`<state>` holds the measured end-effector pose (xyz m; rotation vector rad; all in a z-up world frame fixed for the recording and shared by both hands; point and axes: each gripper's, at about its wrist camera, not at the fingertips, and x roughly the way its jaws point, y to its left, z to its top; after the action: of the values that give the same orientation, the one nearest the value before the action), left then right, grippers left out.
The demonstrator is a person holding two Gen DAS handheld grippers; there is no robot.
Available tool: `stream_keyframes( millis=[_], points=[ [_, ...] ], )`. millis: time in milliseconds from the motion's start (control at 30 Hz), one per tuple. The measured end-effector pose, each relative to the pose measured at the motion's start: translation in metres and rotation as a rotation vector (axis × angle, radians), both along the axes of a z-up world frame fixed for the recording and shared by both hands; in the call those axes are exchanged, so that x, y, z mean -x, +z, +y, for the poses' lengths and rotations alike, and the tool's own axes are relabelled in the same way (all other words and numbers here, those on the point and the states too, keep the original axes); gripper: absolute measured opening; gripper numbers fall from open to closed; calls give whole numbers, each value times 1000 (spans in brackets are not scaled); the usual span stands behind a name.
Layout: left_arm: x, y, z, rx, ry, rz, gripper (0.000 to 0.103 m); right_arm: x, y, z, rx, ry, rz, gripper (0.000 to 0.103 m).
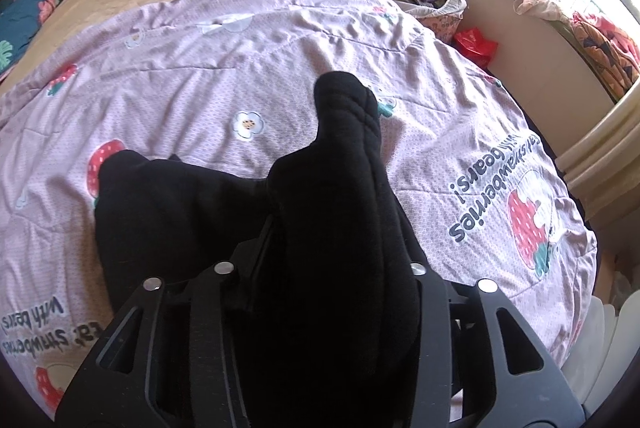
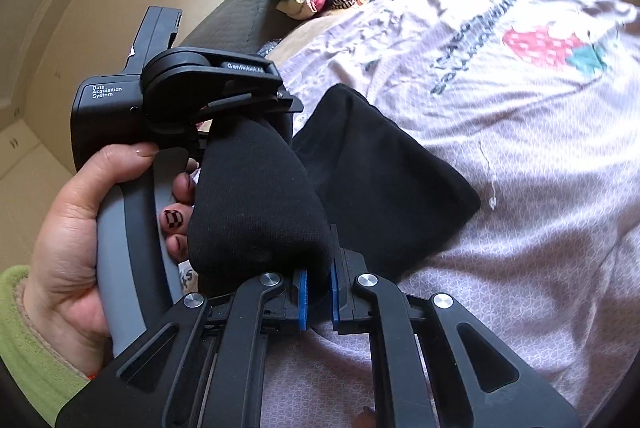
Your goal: Fold small clothes
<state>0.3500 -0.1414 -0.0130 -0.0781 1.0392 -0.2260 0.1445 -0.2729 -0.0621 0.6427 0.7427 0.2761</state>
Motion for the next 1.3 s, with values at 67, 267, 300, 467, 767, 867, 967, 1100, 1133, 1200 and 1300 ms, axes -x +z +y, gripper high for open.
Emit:
stream_keyframes(
  millis=[67, 267, 300, 467, 767, 867, 967, 1100, 1133, 1200, 1300],
  points=[
    [-2, -4, -2, 3, 4, 10, 41, -1, -4, -3, -30, -3, 18, 7],
    [-4, -10, -4, 50, -3, 11, 65, -2, -16, -15, -115, -20, 69, 11],
    [-4, -10, -3, 61, -5, 12, 69, -2, -18, -18, -126, -23, 75, 11],
    [0, -1, 5, 109, 3, -21, 85, -1, -24, -27, -177, -41, 103, 14],
    [33, 13, 54, 136, 46, -94, 87, 11, -3, -34, -141, -80, 46, 48],
    [55, 7, 77, 86, 89, -124, 87, 17, 15, -43, -108, -121, -32, 66],
    [74, -9, 93, 53, 112, -116, 87, 19, 37, -55, -29, -163, -92, 73],
    [94, -33, 98, 63, 106, -98, 88, -17, 55, -65, 54, -86, -48, 74],
    [97, -36, 100, 73, 115, -110, 88, -27, 59, -65, 88, -66, -36, 74],
    [100, -36, 101, 83, 122, -123, 88, -52, 64, -58, 159, -24, 3, 74],
    [106, -37, 101, 79, 125, -150, 88, -88, 63, -41, 287, -5, 70, 74]
  ],
)
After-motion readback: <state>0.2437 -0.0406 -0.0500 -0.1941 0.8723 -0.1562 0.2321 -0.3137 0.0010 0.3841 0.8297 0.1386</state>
